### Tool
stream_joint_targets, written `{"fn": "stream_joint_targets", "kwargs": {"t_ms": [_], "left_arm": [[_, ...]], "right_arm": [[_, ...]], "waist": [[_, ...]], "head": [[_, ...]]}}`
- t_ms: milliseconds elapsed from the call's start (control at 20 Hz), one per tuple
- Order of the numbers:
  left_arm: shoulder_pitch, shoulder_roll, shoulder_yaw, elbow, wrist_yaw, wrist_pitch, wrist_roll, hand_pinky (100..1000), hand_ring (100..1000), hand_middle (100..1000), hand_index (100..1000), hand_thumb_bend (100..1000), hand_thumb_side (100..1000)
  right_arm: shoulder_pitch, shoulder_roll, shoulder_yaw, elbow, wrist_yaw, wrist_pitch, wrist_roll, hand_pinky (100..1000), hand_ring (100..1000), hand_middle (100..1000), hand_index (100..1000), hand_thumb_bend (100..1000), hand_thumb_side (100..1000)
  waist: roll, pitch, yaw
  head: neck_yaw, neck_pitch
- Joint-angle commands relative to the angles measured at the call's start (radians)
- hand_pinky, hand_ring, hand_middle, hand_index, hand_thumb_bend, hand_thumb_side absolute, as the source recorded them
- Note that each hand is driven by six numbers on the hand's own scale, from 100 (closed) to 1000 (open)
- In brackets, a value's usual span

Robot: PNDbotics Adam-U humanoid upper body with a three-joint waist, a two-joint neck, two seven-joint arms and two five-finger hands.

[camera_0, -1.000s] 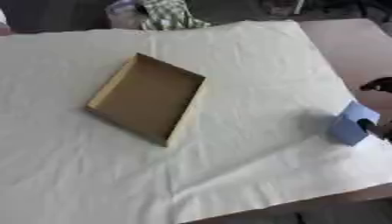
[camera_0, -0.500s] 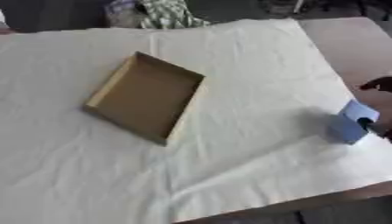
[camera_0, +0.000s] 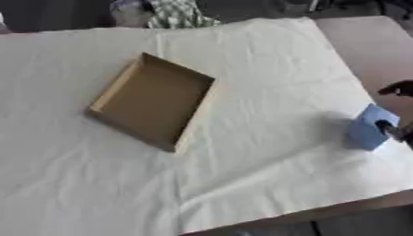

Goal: Pick up objects on the table and place them in the box.

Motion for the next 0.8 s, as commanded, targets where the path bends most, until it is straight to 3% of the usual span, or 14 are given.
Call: {"fn": "stream_joint_targets", "kwargs": {"t_ms": [50, 800], "left_arm": [[-0.012, 0.024, 0.002, -0.014, 0.006, 0.000, -0.004, 600, 673, 538, 698, 382, 636], [-0.018, 0.020, -0.001, -0.014, 0.010, -0.001, -0.008, 599, 675, 539, 697, 380, 638]], "right_arm": [[-0.012, -0.042, -0.004, 0.012, 0.000, -0.003, 0.012, 932, 949, 948, 971, 192, 567], [-0.034, -0.042, 0.027, 0.067, -0.004, -0.013, 0.035, 931, 951, 948, 970, 171, 634]], "waist": [[0.000, -0.012, 0.001], [0.003, -0.006, 0.012]], "head": [[-0.004, -0.001], [-0.010, -0.009]]}}
